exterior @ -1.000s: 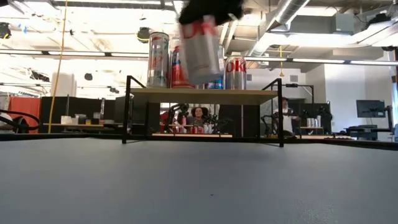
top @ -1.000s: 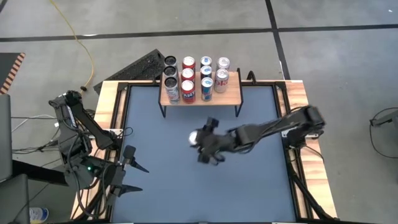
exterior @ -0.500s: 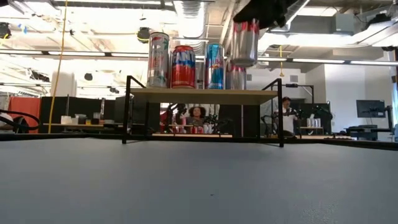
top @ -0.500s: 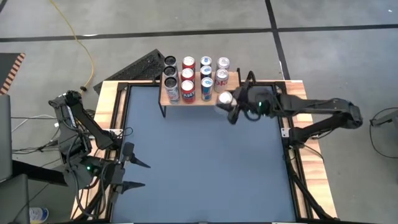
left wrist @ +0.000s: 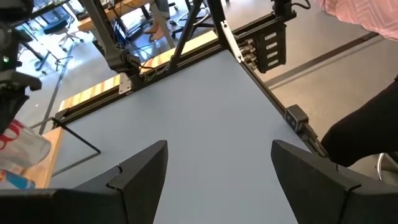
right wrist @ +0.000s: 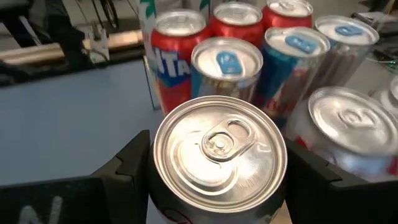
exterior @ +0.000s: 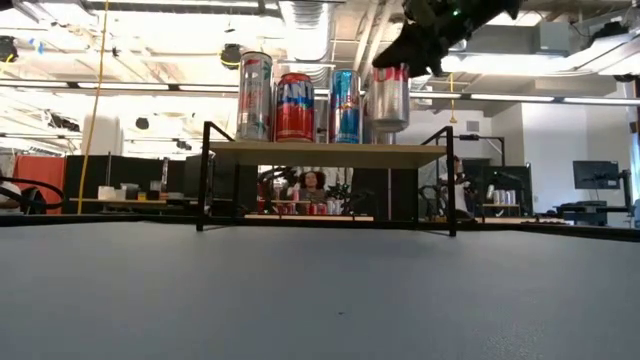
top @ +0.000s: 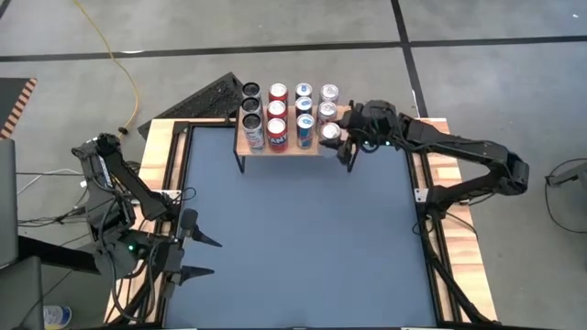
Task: Place canned beverage on shelf
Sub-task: Put the white soda can on the shelf
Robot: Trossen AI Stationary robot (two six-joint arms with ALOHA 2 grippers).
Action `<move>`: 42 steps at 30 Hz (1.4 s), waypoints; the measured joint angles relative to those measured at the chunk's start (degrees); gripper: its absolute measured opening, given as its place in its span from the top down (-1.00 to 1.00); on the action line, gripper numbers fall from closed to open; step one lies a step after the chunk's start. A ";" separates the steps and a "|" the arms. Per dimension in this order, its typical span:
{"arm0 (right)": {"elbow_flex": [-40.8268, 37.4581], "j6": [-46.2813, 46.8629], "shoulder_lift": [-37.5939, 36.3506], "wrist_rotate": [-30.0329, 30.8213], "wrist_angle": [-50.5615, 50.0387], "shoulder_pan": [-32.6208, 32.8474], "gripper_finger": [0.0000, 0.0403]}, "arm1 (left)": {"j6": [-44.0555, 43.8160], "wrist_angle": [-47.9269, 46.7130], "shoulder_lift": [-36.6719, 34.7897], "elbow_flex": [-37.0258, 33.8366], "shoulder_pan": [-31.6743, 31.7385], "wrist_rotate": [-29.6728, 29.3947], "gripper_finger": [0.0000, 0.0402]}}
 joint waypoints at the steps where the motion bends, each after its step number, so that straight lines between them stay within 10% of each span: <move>1: -0.26 -0.12 0.45 -0.75 0.47 -0.65 -0.22 | 0.00 0.00 0.00 0.00 0.00 0.00 -0.37; 28: -4.03 -2.95 1.92 -3.45 5.36 -5.16 -0.22 | 0.39 0.00 -0.02 0.00 0.00 0.00 -0.37; 42: -4.22 -1.08 2.22 -2.38 2.54 -5.57 -0.66 | -0.50 0.00 -0.02 -0.02 0.00 0.02 -0.37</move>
